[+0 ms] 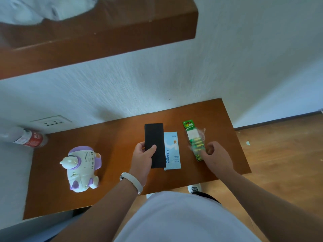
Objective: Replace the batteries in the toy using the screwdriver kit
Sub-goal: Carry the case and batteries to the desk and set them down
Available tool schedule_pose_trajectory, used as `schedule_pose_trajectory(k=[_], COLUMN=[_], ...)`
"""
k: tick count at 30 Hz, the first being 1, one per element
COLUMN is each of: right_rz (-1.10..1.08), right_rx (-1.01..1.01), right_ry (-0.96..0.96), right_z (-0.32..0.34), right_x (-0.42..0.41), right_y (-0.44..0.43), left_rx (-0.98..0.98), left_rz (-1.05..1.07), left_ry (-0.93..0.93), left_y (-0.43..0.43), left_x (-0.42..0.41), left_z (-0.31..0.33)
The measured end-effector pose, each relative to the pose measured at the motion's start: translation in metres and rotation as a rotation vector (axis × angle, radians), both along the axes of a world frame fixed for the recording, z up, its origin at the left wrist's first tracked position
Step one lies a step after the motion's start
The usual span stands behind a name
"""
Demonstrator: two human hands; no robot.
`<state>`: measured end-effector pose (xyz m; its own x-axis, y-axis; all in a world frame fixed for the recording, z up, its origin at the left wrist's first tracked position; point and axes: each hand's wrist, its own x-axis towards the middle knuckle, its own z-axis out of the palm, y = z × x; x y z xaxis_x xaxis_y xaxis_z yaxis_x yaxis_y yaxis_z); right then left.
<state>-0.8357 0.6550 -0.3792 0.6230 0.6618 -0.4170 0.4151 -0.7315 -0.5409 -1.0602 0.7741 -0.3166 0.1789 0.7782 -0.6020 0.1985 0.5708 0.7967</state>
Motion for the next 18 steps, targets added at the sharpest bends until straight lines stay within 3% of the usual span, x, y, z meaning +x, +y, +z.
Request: schedule_pose_trajectory(k=[11, 18], right_rz=[0.047, 0.119], right_rx=[0.329, 0.42], right_ry=[0.396, 0.491], right_z=[0.098, 0.145], right_x=[-0.04, -0.083], right_y=[0.051, 0.082], left_rx=[0.049, 0.083], left_rz=[-0.039, -0.025], left_ry=[-0.193, -0.289], left_y=[0.01, 0.004], left_x=[0.019, 0.013], left_z=[0.058, 0.082])
